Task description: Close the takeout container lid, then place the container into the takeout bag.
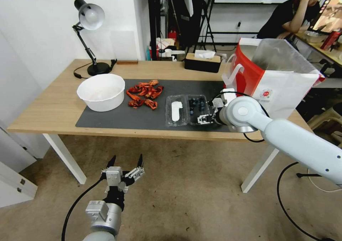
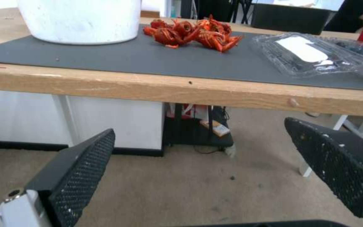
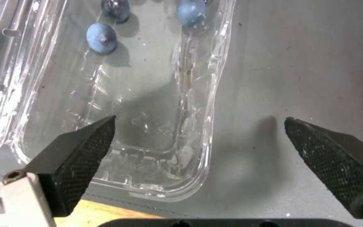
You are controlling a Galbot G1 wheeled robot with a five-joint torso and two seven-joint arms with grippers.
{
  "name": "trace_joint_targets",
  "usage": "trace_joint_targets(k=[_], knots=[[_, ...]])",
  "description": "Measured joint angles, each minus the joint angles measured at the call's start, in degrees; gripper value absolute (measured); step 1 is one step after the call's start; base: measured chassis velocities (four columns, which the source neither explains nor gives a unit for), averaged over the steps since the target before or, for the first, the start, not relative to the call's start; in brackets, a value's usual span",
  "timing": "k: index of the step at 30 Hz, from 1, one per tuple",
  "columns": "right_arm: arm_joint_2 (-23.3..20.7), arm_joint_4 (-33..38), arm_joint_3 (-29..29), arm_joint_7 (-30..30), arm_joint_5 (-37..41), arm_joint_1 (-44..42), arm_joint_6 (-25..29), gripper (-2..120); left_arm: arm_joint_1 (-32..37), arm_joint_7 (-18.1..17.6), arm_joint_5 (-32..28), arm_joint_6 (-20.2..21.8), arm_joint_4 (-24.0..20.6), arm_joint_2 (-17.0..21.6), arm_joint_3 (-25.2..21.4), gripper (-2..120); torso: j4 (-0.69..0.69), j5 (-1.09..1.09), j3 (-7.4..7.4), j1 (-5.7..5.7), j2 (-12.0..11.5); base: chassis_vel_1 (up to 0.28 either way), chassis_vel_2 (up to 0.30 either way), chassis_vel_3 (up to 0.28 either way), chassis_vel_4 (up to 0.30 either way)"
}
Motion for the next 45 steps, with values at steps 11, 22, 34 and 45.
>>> trace_joint_targets(k=[11, 22, 34, 45], knots=[[1.37, 0.38, 9.42, -2.89, -1.92, -2.91, 0.01, 100, 0.04, -0.03, -0.02, -0.02, 0.00, 0.13, -0.16, 100, 0.01, 0.01, 0.00, 0.00, 0.00, 0.000, 0.000, 0.000, 0.000], [-1.48, 9.43, 30.00, -41.19, -47.25, -32.08, 22.39, 100, -0.43, -0.13, -0.42, -0.30, 0.37, 0.59, -0.51, 100, -0.04, 0.03, -0.01, -0.01, 0.00, 0.000, 0.000, 0.000, 0.000], [5.28, 11.87, 42.33, -51.29, -77.11, -58.17, 51.86, 100, -1.39, -0.32, -1.23, -0.71, 1.75, 0.26, -0.31, 100, 0.01, 0.00, 0.00, -0.01, 0.00, 0.000, 0.000, 0.000, 0.000], [17.36, 12.92, 54.28, -53.92, -87.46, -79.81, 66.96, 100, -1.75, -0.34, -1.83, -0.94, 2.22, 0.81, 0.48, 100, -0.01, 0.00, -0.01, -0.01, 0.01, 0.000, 0.000, 0.000, 0.000]])
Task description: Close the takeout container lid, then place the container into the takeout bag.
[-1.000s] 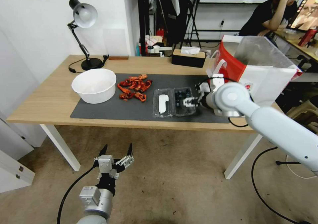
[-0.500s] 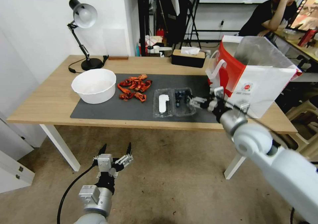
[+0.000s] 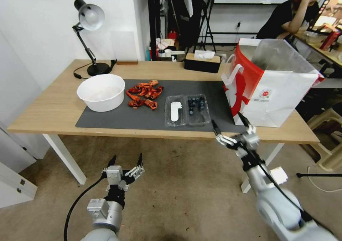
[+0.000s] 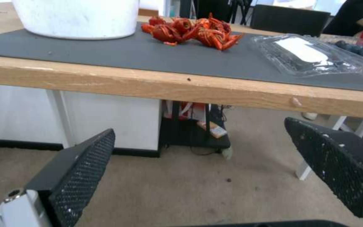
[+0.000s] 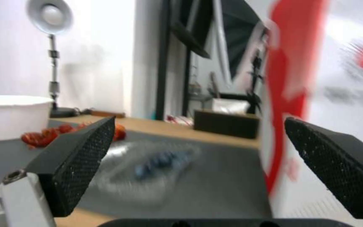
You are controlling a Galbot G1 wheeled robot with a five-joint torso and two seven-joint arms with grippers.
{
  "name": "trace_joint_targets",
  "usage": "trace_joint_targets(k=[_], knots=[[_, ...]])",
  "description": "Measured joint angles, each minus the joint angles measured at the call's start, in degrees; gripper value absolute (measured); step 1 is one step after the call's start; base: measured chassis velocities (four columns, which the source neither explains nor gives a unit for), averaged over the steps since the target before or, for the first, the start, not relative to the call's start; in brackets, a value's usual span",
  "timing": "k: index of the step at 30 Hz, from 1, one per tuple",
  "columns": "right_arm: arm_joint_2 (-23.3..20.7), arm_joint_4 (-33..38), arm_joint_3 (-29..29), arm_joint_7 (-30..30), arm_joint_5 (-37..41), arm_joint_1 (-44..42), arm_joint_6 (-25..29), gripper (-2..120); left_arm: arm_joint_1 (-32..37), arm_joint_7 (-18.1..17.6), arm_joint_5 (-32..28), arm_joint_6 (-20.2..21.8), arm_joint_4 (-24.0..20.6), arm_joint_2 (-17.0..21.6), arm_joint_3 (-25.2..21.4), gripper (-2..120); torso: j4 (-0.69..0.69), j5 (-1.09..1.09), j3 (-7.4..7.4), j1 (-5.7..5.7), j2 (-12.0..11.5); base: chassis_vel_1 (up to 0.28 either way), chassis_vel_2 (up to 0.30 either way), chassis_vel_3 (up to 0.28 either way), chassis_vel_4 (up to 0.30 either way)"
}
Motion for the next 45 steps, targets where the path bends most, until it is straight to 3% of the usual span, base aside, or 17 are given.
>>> trace_joint_targets(k=[11, 15, 17, 18, 20, 22, 24, 25, 27, 28, 30, 33, 38, 45], knots=[[4.18, -1.14, 2.79, -1.83, 2.61, -8.78, 3.95, 100, -0.24, 0.17, -0.88, -0.17, 0.44, 0.55, 1.12, 100, 0.02, 0.01, 0.01, 0.00, 0.00, 0.000, 0.000, 0.000, 0.000], [4.60, -1.35, 2.91, -2.29, 2.91, -9.54, 4.51, 100, -0.89, -0.43, -6.49, 1.72, -0.85, 1.62, 2.60, 100, 0.02, 0.01, 0.01, 0.00, 0.00, 0.000, 0.000, 0.000, 0.000], [4.59, -1.36, 2.73, -2.54, 2.95, -9.63, 4.56, 100, -1.76, -1.59, -13.68, 4.11, -2.34, 2.96, 4.22, 100, 0.02, -0.01, 0.01, 0.00, 0.00, 0.000, 0.000, 0.000, 0.000], [4.48, -1.39, 2.27, -2.69, 2.96, -9.44, 4.52, 100, -2.72, -1.96, -20.47, 5.07, -3.30, 4.40, 5.19, 100, 0.00, 0.00, 0.01, 0.00, 0.00, 0.000, 0.000, 0.000, 0.000], [4.36, -1.44, 1.96, -2.70, 2.96, -9.17, 4.39, 100, -3.15, -2.03, -23.08, 5.19, -3.71, 4.93, 5.47, 100, 0.00, 0.00, 0.01, 0.00, 0.00, 0.000, 0.000, 0.000, 0.000], [3.03, -2.04, -0.51, -2.67, 3.24, -6.29, 3.15, 100, -4.16, -2.94, -33.02, 5.07, -6.37, 6.24, 5.99, 100, -0.02, -0.01, 0.01, 0.00, 0.00, 0.000, 0.000, 0.000, 0.000], [2.63, -2.25, -1.23, -2.66, 3.41, -5.23, 2.68, 100, -4.30, -3.32, -34.81, 4.87, -6.92, 6.31, 6.06, 100, 0.02, 0.02, 0.01, 0.00, 0.00, 0.000, 0.000, 0.000, 0.000], [2.00, -2.49, -2.16, -2.66, 3.71, -3.81, 1.94, 100, -5.82, -5.83, -39.14, 4.73, -8.18, 6.84, 6.81, 100, 0.10, 0.06, 0.01, 0.00, 0.00, 0.000, 0.000, 0.000, 0.000], [1.80, -2.51, -2.38, -2.66, 3.82, -3.69, 1.57, 100, -10.43, -12.56, -44.06, 4.69, -8.34, 7.74, 9.76, 100, 0.01, -0.02, 0.02, 0.01, 0.00, 0.000, 0.000, 0.000, 0.000], [1.80, -2.51, -2.38, -2.66, 3.82, -3.69, 1.57, 100, -10.43, -12.56, -44.06, 4.69, -8.34, 7.74, 9.76, 100, 0.01, -0.02, 0.02, 0.01, 0.00, 0.000, 0.000, 0.000, 0.000], [1.80, -2.52, -2.13, -2.66, 3.81, -3.97, 1.47, 100, -14.18, -16.95, -48.13, 4.77, -7.58, 7.80, 12.31, 100, -0.03, 0.01, 0.02, 0.02, -0.01, 0.000, 0.000, 0.000, 0.000], [1.78, -2.53, -1.60, -2.65, 3.81, -4.49, 1.42, 100, -17.51, -18.97, -50.33, 3.60, -5.46, 7.30, 15.41, 100, 0.01, 0.01, 0.02, 0.01, -0.01, 0.000, 0.000, 0.000, 0.000], [1.87, -2.43, -0.41, -2.70, 3.67, -6.09, 1.27, 100, -22.66, -19.36, -51.99, 1.97, -0.78, 5.95, 21.40, 100, 0.01, 0.01, 0.02, 0.01, -0.01, 0.000, 0.000, 0.000, 0.000], [2.16, -2.66, 0.42, -2.74, 3.37, -7.01, 1.27, 100, -26.88, -21.13, -53.02, 1.73, 2.79, 5.12, 24.95, 100, 0.02, 0.01, 0.02, 0.02, -0.01, 0.000, 0.000, 0.000, 0.000]])
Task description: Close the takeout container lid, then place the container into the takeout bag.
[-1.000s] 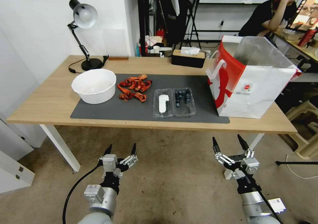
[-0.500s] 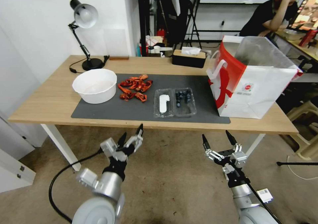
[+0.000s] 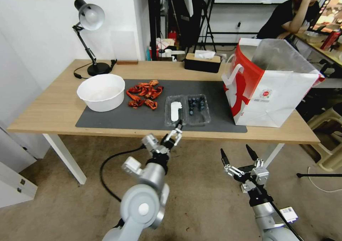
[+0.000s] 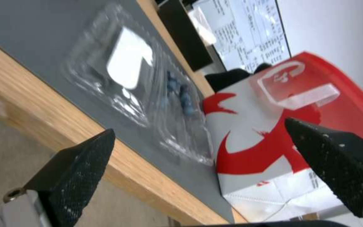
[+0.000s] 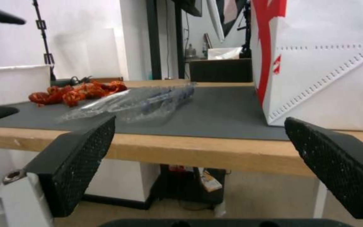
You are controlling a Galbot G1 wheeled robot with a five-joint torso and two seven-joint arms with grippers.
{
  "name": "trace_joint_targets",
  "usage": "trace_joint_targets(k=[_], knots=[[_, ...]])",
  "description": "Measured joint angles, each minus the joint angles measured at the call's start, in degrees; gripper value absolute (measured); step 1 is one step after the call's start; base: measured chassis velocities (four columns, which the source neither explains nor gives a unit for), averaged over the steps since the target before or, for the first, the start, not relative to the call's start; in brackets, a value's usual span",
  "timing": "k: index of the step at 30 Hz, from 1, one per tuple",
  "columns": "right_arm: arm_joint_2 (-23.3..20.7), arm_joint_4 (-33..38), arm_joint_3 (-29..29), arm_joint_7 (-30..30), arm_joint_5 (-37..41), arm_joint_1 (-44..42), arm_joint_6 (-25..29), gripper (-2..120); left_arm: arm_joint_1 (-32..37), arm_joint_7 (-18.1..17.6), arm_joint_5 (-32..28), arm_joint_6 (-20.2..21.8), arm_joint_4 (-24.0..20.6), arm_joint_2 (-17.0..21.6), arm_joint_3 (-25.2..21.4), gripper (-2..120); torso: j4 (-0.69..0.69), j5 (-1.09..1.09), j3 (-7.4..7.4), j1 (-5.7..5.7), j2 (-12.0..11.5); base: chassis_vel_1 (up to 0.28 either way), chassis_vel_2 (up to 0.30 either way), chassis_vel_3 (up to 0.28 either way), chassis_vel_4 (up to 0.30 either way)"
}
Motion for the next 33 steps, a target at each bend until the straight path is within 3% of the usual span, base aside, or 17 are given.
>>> trace_joint_targets(k=[8, 16, 33], knots=[[0.13, -0.97, 0.51, -0.10, -0.12, -0.28, 0.19, 100, -5.33, -2.20, -2.38, -0.21, 3.50, -0.61, 2.13, 100, 0.00, 0.00, 0.00, 0.00, 0.00, 0.000, 0.000, 0.000, 0.000], [0.51, -1.35, 0.58, -0.11, -0.59, -0.63, 0.64, 100, -8.78, -6.47, -5.08, 3.67, 5.08, -1.05, 2.39, 100, 0.00, -0.01, 0.00, 0.00, 0.00, 0.000, 0.000, 0.000, 0.000], [1.40, -2.20, 0.78, -0.25, -1.17, -1.06, 1.38, 100, -11.62, -7.19, -6.50, 4.04, 7.40, -2.25, 2.34, 100, 0.00, -0.01, 0.00, -0.01, 0.00, 0.000, 0.000, 0.000, 0.000]])
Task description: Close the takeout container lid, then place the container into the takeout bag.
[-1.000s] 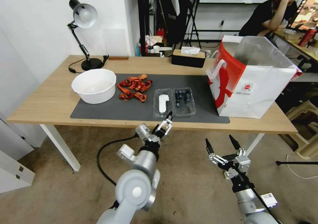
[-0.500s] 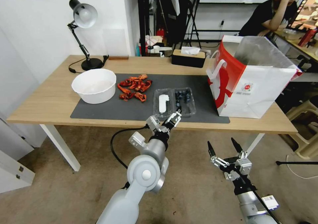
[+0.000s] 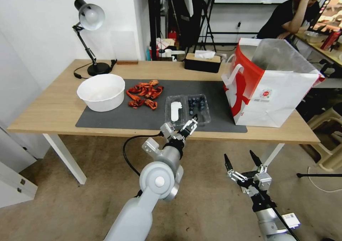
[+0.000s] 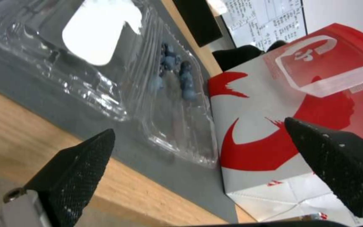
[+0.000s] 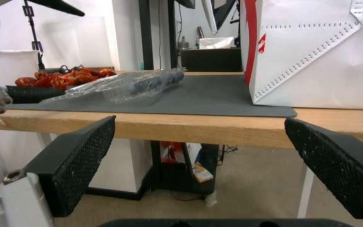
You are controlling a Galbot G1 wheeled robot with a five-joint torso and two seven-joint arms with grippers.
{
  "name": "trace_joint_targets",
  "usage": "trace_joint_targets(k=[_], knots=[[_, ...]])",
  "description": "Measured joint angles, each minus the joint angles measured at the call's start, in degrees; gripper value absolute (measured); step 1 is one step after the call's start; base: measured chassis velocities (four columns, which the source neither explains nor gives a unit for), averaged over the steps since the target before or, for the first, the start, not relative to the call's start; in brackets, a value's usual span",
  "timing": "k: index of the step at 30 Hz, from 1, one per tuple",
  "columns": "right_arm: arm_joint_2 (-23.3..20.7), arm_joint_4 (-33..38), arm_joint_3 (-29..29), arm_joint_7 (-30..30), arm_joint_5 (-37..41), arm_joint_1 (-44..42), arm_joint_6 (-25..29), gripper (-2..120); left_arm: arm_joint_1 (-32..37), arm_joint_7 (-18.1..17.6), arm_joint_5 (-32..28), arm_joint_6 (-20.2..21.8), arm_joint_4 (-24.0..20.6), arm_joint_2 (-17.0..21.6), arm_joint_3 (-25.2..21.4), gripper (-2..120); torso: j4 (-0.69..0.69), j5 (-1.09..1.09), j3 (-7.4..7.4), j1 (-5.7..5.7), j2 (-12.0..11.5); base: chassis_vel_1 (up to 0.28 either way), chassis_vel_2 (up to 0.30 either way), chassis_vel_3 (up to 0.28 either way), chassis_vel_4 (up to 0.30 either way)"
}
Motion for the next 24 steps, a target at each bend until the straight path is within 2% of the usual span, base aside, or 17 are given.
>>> trace_joint_targets(k=[24], knots=[[0.34, -0.64, -0.21, 0.37, -0.52, 0.28, -0.06, 100, -2.50, -0.83, -1.59, -0.02, 3.01, -0.58, -0.40, 100, 0.00, 0.00, 0.00, 0.00, 0.00, 0.000, 0.000, 0.000, 0.000]])
